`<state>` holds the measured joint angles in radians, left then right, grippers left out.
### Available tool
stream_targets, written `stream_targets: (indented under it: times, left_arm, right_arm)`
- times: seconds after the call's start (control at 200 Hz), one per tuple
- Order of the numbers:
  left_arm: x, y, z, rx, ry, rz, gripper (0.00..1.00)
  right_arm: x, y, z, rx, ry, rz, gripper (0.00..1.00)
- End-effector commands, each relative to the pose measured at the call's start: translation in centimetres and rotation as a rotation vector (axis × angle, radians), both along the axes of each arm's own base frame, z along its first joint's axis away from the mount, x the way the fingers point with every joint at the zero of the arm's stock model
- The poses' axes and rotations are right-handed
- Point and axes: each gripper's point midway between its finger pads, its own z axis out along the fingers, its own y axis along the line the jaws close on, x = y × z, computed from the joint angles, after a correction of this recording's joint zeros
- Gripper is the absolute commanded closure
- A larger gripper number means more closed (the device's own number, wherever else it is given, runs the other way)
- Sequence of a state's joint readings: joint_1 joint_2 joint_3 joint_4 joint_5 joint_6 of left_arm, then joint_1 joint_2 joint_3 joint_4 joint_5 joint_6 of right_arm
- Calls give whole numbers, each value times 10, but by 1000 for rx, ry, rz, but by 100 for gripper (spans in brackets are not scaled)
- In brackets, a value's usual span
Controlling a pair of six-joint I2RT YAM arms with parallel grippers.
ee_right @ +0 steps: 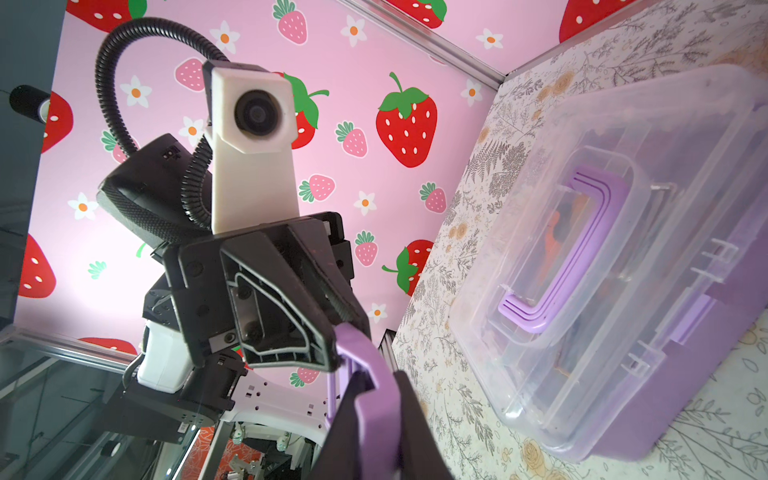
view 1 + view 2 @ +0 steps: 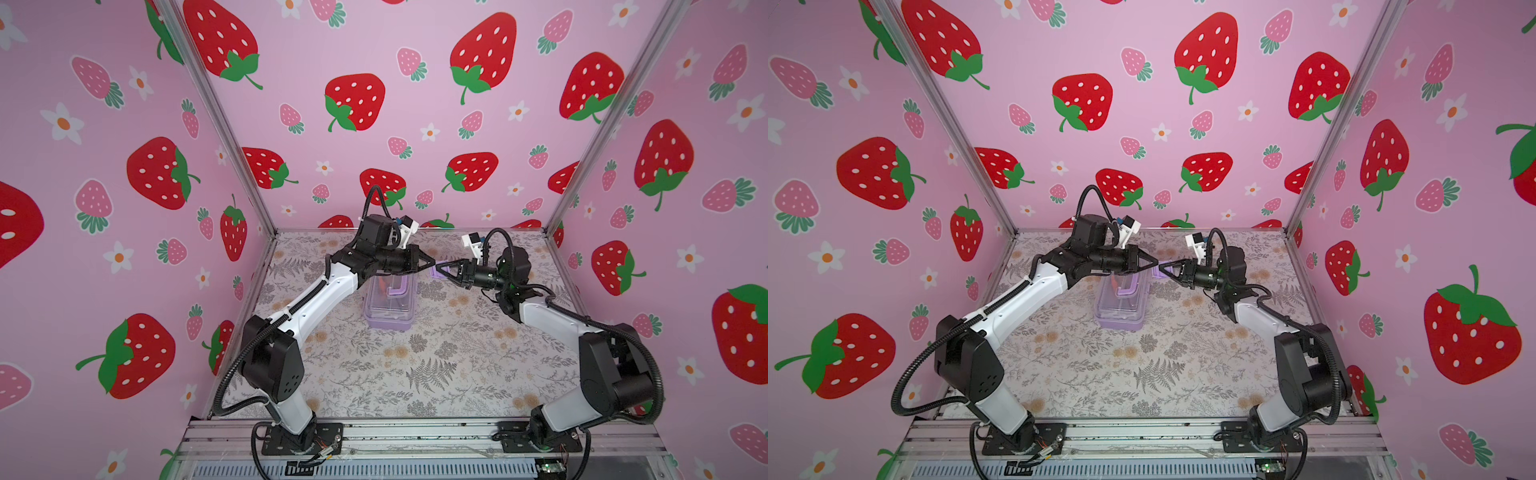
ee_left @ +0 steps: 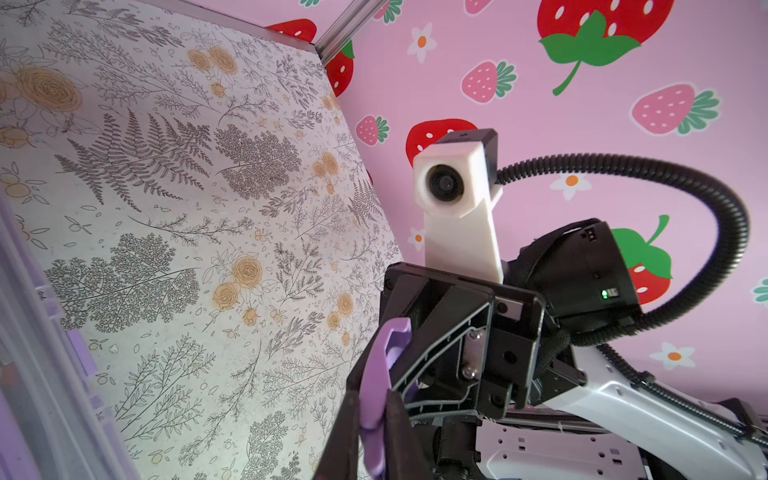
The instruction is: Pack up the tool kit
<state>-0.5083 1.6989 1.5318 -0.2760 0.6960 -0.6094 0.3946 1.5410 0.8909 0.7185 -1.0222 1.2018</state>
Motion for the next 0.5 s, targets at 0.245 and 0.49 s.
stream_targets:
  times: [0.245, 0.49]
  left_arm:
    - [5, 14, 2, 2, 7, 63, 100]
    - [4, 11, 1, -17, 15, 53, 100]
  right_arm:
    - [-6, -8, 14, 34, -69, 4, 66]
    - [-5, -9, 21, 61, -80, -3, 78]
